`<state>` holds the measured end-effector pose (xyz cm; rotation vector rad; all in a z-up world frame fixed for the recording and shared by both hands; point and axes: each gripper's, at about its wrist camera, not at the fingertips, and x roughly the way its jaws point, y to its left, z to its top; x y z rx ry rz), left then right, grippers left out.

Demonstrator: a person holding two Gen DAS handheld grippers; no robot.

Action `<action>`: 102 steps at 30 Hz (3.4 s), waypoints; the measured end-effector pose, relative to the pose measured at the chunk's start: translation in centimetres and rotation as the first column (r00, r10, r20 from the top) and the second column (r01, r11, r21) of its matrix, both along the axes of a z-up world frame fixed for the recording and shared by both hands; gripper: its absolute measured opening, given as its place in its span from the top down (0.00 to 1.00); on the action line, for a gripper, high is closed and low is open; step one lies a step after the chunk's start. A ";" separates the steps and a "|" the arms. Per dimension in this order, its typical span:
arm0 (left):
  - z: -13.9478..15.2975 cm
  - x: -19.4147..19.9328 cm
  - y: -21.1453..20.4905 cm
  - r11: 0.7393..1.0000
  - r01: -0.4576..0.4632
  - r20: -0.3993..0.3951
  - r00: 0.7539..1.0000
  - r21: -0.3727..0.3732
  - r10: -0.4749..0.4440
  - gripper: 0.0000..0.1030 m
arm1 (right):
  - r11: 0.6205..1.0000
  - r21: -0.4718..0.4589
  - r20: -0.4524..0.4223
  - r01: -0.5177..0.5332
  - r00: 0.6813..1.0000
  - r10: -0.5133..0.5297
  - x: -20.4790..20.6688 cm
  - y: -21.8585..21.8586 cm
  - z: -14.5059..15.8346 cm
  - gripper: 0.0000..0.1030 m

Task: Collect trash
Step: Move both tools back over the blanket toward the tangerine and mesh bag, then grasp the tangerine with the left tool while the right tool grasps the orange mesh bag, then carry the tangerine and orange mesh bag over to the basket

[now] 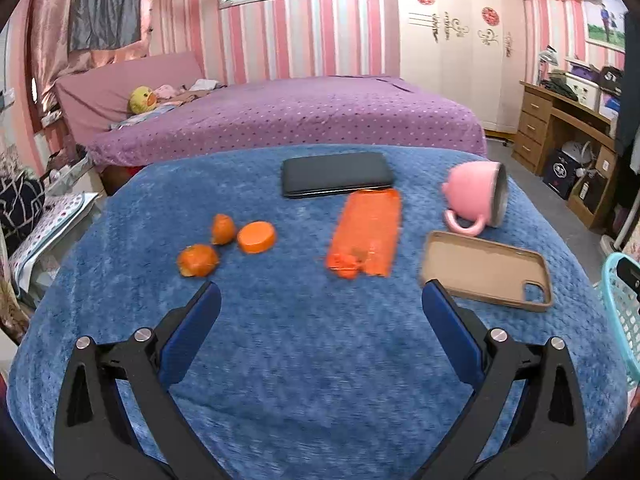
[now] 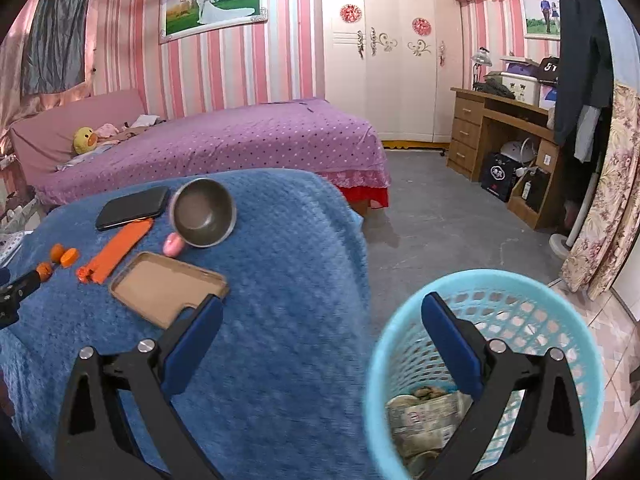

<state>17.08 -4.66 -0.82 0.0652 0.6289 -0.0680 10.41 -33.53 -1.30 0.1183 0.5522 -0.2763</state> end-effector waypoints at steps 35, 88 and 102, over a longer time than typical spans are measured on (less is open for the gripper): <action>-4.3 8.8 14.5 0.976 -0.216 -0.177 0.962 -0.032 0.207 0.07 | 0.967 -0.093 -0.103 -0.236 0.969 0.226 11.1 15.1 -1.5 0.05; -0.7 5.5 11.1 0.990 -0.133 -0.116 0.985 -0.052 0.126 0.72 | 0.901 0.001 -0.136 -0.434 0.892 0.430 11.5 19.2 -0.3 0.87; 0.5 1.9 4.5 0.996 -0.018 -0.090 0.996 -0.089 0.010 0.72 | 0.939 -0.002 -0.092 -0.344 0.935 0.343 2.9 11.2 1.1 0.87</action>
